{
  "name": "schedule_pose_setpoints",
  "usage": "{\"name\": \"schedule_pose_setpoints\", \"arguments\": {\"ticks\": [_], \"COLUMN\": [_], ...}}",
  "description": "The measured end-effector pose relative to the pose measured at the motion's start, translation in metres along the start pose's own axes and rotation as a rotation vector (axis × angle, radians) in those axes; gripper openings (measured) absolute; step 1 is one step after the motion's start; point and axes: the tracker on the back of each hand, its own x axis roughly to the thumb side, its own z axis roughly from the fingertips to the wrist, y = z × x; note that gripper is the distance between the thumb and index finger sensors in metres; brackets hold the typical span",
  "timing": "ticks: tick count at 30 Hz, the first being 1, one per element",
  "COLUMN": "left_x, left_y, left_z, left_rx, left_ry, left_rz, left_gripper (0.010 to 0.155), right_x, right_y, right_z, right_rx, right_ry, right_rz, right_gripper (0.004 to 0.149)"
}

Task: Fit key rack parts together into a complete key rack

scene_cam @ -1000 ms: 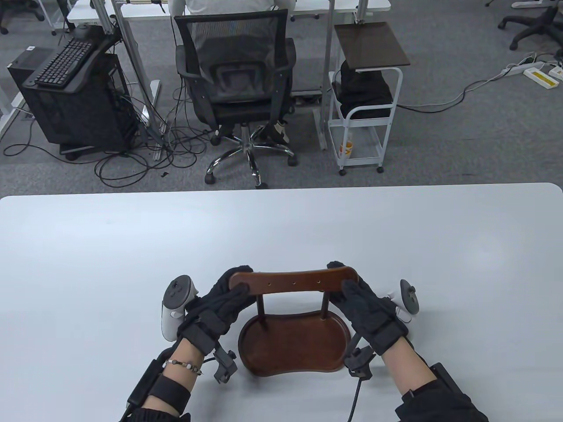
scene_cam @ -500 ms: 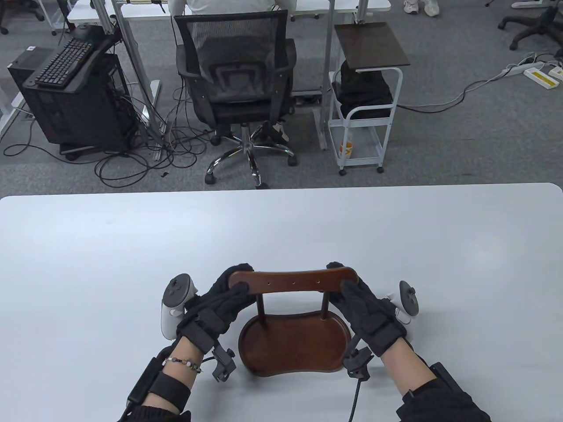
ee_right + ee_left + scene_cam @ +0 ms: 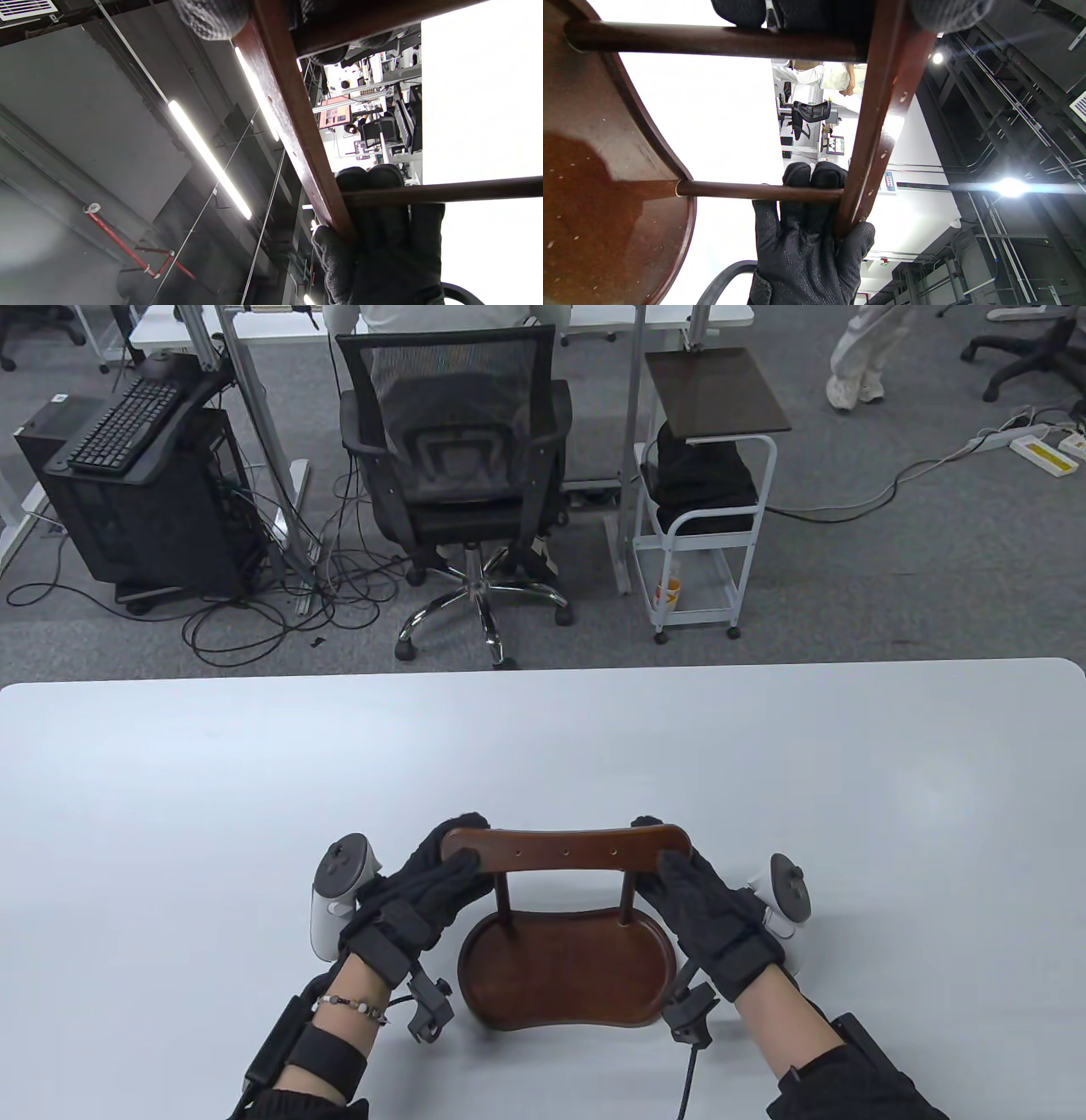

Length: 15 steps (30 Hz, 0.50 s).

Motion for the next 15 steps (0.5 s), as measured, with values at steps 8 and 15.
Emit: {"name": "schedule_pose_setpoints", "arguments": {"ticks": [8, 15], "left_x": [0.002, 0.0], "left_y": [-0.002, 0.005], "left_z": [0.008, 0.036], "left_rx": [0.041, 0.051], "left_ry": [0.022, 0.061], "left_rz": [-0.116, -0.19], "left_gripper": [0.067, 0.076], "right_x": [0.001, -0.001], "right_y": [-0.001, -0.008], "right_z": [0.013, 0.032], "right_rx": [-0.042, -0.091], "right_ry": [0.051, 0.098], "right_rz": [0.062, 0.103], "right_gripper": [0.067, 0.068]}}
